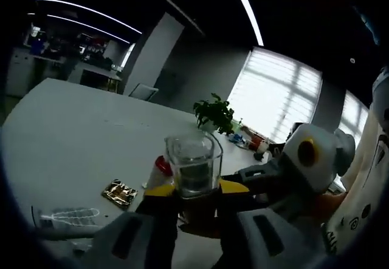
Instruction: Arrange the skincare products in the storage area until every visible bottle or jar stands upright without overlapping.
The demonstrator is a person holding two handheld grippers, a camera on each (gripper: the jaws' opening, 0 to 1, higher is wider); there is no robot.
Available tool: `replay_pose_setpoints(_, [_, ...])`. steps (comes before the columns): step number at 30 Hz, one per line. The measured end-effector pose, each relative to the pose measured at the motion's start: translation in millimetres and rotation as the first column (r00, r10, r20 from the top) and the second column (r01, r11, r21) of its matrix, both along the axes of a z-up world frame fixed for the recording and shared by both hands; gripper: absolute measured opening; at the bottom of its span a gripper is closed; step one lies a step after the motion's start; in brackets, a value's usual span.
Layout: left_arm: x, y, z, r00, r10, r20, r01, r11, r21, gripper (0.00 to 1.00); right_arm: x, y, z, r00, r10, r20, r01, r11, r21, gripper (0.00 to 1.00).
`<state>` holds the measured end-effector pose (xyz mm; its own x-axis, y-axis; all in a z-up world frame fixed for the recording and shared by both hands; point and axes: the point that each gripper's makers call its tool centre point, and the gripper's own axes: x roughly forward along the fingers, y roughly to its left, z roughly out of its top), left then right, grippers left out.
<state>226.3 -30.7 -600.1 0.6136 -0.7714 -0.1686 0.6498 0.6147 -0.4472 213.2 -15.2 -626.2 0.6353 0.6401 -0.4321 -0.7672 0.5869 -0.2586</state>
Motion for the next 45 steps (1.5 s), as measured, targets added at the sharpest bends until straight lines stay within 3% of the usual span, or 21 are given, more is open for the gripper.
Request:
replay_pose_setpoints(4, [0.9,1,3.0,1.000,0.005,-0.005,-0.005,1.000,-0.008,0.17,2,0,3.9,0.999,-0.010,0.035,0.010,1.000,0.004,0.21])
replay_pose_setpoints(9, [1.7,2,-1.4,0.998,-0.009,-0.056,0.008,1.000,-0.012,0.17,2,0,1.1,1.000,-0.005,0.026,0.005,1.000,0.009,0.21])
replay_pose_setpoints(14, [0.9,2,-6.7,0.997,-0.016,-0.071,0.015,1.000,-0.006,0.16,1,-1,-3.9,1.000,0.003,0.012,-0.003,1.000,0.003,0.21])
replay_pose_setpoints(20, [8.0,16,-21.7,0.998,0.012,-0.067,-0.007,0.996,0.086,0.16,-5,-2,-4.7,1.000,0.017,0.010,-0.017,1.000,-0.002,0.21])
replay_pose_setpoints(21, [10.2,20,-27.5,0.998,0.020,-0.052,-0.012,0.991,0.135,0.16,-5,-2,-4.8,1.000,0.017,0.011,-0.017,1.000,-0.002,0.21])
replay_pose_setpoints(23, [10.7,23,-32.5,0.999,0.021,-0.045,-0.013,0.985,0.171,0.16,-6,-3,-4.9,1.000,0.017,0.009,-0.017,1.000,-0.005,0.19])
replay_pose_setpoints(28, [12.4,28,-41.9,0.998,0.017,-0.056,-0.006,0.980,0.200,0.16,-9,-2,0.6,0.999,0.037,0.005,-0.038,0.999,0.016,0.19])
replay_pose_setpoints(31, [10.8,30,-51.7,0.999,0.003,-0.046,0.010,0.963,0.269,0.16,-11,0,5.0,0.999,0.048,-0.018,-0.046,0.996,0.073,0.19])
replay_pose_setpoints(39, [7.7,27,-57.9,0.999,-0.022,-0.026,0.029,0.950,0.310,0.16,-19,7,6.9,0.997,0.057,-0.061,-0.050,0.991,0.125,0.18])
replay_pose_setpoints(45, [4.6,24,-64.9,0.997,-0.075,-0.002,0.069,0.917,0.393,0.16,-19,9,14.0,0.996,0.048,-0.072,-0.034,0.982,0.184,0.19])
